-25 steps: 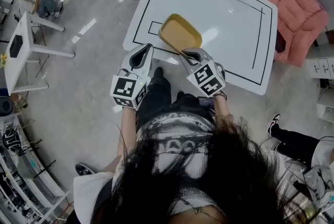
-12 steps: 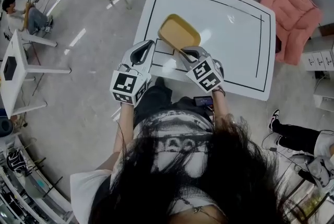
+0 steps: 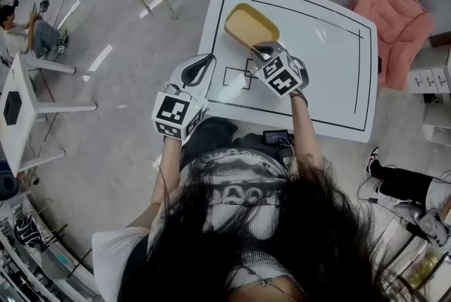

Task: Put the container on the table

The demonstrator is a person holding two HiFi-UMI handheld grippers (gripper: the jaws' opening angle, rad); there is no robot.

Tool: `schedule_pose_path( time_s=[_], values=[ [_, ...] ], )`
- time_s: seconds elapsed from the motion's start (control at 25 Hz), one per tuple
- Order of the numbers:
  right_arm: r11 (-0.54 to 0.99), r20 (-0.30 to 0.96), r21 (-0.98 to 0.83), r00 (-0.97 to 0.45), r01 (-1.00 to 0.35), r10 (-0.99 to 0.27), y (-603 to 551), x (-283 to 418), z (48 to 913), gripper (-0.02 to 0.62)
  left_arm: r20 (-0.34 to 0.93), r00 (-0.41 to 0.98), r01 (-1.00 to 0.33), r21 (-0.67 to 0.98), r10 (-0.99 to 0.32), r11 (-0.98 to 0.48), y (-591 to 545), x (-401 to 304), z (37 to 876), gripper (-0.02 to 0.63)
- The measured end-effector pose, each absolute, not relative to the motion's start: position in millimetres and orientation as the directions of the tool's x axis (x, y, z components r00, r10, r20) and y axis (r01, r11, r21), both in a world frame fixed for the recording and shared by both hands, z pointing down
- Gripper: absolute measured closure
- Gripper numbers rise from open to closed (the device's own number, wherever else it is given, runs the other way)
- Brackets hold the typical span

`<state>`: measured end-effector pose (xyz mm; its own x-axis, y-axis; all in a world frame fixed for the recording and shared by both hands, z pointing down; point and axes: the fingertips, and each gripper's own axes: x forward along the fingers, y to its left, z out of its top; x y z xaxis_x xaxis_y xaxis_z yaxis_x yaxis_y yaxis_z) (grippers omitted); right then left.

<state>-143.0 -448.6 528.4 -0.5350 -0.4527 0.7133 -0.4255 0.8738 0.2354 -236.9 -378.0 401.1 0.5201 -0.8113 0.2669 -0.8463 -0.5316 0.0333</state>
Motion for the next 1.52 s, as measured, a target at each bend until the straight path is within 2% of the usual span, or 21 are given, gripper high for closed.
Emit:
schedule_pose_path(
  time_s=[0.44, 0.72, 0.96, 1.08, 1.52],
  values=[
    [0.889, 0.795, 0.233, -0.45, -0.395, -0.408, -527.4, -190.5, 581.8, 0.575, 0.248, 0.549, -0.831, 0.06, -0.798, -0.553, -401.8, -266.6, 408.6, 0.606],
    [0.888, 0.839, 0.255, -0.369, -0.382, -0.399, -547.8, -192.8, 619.1, 0.574, 0.251, 0.56, -0.824, 0.075, -0.789, -0.561, -404.2, -273.1, 413.7, 0.606],
    [0.881, 0.84, 0.245, -0.365, -0.405, -0.401, -546.2, -195.5, 621.4, 0.566, 0.247, 0.571, -0.817, 0.082, -0.783, -0.57, -403.1, -272.0, 413.2, 0.606],
    [0.873, 0.816, 0.217, -0.409, -0.436, -0.407, -542.7, -197.1, 609.7, 0.522, 0.251, 0.579, -0.811, 0.084, -0.775, -0.579, -403.0, -267.3, 415.3, 0.606],
    [0.784, 0.595, 0.138, -0.583, -0.605, -0.554, -490.9, -160.5, 512.6, 0.532, 0.253, 0.613, -0.785, 0.079, -0.749, -0.615, -386.9, -228.0, 412.2, 0.606]
  ],
)
